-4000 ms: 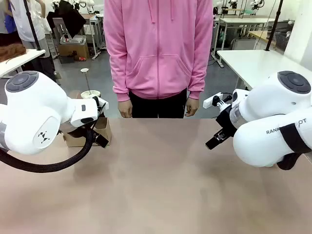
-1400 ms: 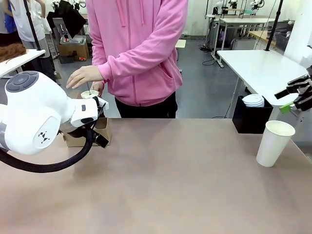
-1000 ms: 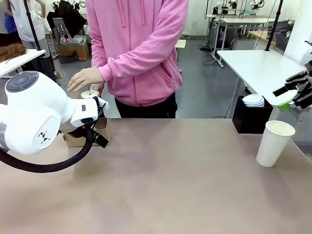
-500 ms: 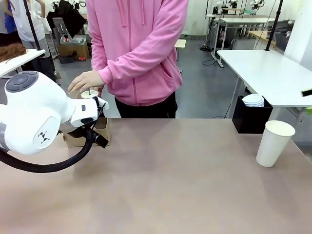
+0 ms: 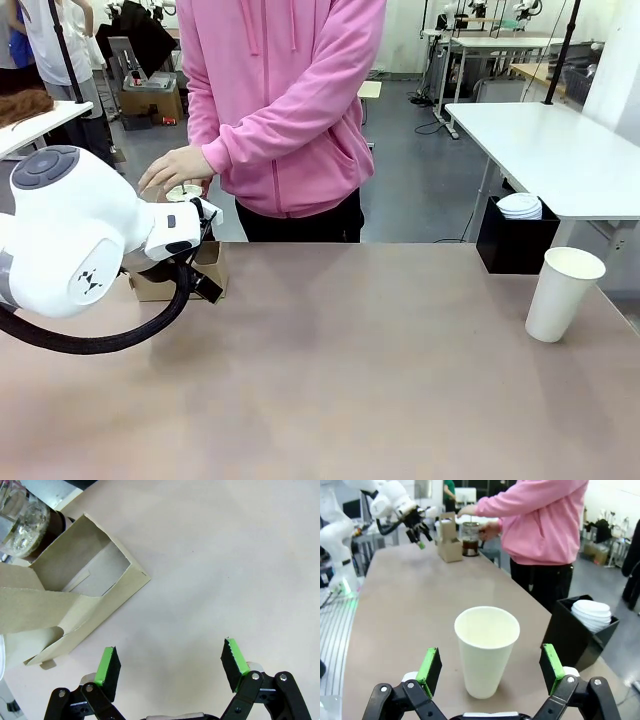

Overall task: Pour a drink into a cup and package it in a carrier.
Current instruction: Pick up the 600 ml Paper Cup and place it in the middle top area of the table.

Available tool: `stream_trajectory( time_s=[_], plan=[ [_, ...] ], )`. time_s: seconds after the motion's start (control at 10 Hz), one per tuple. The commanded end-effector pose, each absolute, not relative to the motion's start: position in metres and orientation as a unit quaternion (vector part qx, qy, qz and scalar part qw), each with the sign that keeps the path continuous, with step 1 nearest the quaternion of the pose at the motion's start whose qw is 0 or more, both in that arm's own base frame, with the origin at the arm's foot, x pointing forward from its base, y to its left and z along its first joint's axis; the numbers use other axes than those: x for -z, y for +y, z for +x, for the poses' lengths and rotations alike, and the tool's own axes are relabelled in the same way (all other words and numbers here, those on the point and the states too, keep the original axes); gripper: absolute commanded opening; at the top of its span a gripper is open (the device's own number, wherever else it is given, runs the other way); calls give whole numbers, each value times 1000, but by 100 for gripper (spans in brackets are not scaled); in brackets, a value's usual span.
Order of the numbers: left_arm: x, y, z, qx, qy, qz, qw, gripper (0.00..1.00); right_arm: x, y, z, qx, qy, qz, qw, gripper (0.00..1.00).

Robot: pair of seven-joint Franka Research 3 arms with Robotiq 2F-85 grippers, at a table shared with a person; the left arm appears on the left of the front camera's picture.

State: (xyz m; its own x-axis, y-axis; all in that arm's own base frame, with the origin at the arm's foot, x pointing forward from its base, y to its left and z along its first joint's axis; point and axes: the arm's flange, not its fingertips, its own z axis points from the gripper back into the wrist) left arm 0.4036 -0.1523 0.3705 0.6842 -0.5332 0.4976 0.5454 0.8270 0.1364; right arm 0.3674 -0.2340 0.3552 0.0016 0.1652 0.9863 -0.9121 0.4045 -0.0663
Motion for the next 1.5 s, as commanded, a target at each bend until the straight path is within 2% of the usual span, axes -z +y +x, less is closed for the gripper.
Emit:
stream_trajectory(
  time_s=[0.0, 0.6, 1.4],
  plan=[
    [-371, -152, 403, 294, -268, -12, 918, 100, -328, -246, 389, -429, -573, 347, 606, 100],
    [-371, -152, 403, 294, -268, -12, 918, 100, -261, -212, 418, -404, -580, 365, 606, 100],
    [-371, -152, 403, 294, -268, -12, 918, 100, -254, -194, 417, -409, -524, 418, 619, 100]
  ],
)
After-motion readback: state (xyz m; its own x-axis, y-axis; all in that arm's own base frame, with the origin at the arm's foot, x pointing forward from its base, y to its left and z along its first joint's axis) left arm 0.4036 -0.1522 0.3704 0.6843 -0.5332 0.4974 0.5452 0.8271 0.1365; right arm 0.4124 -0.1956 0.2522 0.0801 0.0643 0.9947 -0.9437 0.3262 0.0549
